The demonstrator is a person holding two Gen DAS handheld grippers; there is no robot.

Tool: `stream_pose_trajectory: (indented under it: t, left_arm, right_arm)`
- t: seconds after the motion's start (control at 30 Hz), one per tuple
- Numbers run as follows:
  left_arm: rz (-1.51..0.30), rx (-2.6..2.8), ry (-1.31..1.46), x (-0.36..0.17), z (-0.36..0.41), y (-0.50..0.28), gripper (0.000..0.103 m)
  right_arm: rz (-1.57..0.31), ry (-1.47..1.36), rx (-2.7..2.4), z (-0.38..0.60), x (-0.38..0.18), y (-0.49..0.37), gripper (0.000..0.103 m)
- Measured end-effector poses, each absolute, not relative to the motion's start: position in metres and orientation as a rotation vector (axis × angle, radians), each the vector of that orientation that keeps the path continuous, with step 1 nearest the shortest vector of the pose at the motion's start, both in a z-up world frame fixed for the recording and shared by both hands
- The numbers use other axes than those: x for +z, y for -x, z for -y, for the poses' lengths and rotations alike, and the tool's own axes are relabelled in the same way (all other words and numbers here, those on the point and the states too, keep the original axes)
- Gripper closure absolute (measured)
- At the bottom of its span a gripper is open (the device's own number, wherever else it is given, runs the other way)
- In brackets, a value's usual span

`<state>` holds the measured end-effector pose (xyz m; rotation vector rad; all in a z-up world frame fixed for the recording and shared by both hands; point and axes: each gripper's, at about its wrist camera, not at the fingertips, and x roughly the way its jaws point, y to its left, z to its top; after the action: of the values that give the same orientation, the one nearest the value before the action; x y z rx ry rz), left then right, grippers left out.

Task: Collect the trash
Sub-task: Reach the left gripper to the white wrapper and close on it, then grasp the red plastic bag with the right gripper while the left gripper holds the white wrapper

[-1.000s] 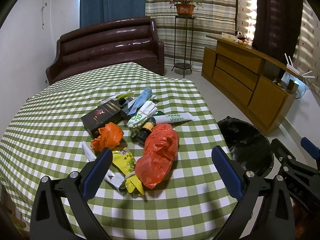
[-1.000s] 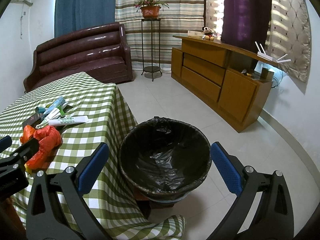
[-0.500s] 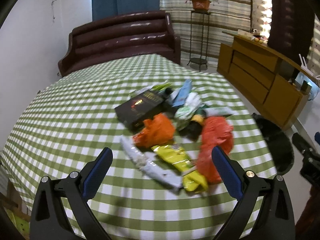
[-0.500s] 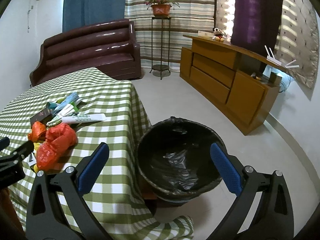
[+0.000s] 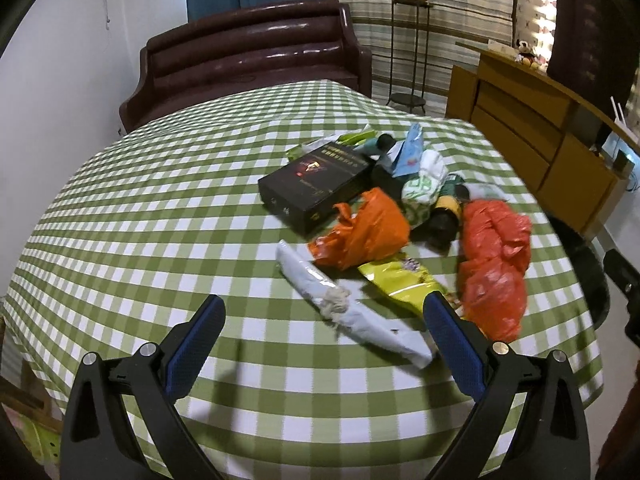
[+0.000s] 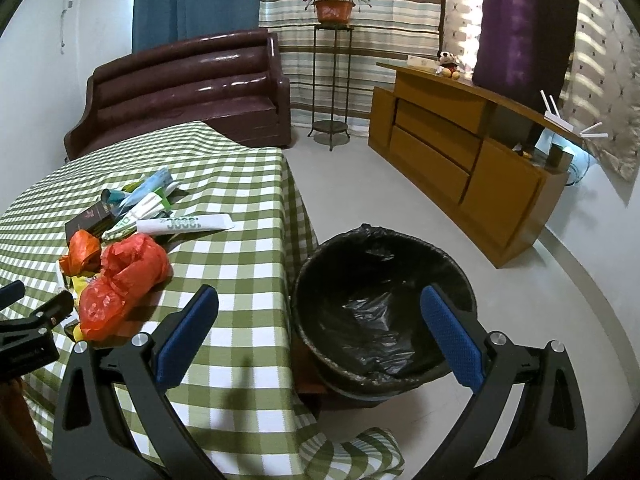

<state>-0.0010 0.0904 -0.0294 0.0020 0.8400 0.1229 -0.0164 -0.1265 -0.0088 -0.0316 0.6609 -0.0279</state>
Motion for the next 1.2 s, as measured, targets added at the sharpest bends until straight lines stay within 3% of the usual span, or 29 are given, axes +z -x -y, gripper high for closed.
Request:
stream_pose_trajectory:
  t: [0.67,0.7,0.73,0.97,1.03,1.1,1.2]
  left_arm:
    - [-0.887,0.074,-0.036,-0.039,-0.094,0.005,0.008]
    - [-0.897,0.069,-0.029,-0.041,-0.095,0.004,0.013]
    - [-0.904,0.06,-0.019,-0.042,-0.096,0.004,0.033]
    - [-0.903,0.016,-0.021,-0.041,-0.106,0.005,0.062]
    - [-0.896,0.006,-0.036,-0.041,-0.108,0.006,0.077]
    - [-0.892,-0.006,-0.035,-0.04,-0.114,0.007,0.083]
    - [-0.892,0.004,-0.027,-0.04,-0.12,0.005,0.083]
  right_arm:
    - [-0.673,0.036,-0.004,0.114,-0.015,0.015,0.004]
    - [-0.672,0.036,-0.003,0.113,-0.015,0.015,0.004]
    - [-0.671,0.035,-0.003,0.113,-0.015,0.014,0.004]
    - [-0.668,0.034,0.002,0.11,-0.016,0.014,0.004]
    - [-0.668,0.035,0.001,0.11,-0.016,0.014,0.004]
    - [-0.667,0.037,0.003,0.11,-0.015,0.014,0.004]
    - [-0.669,0.045,0.01,0.107,-0.015,0.015,0.004]
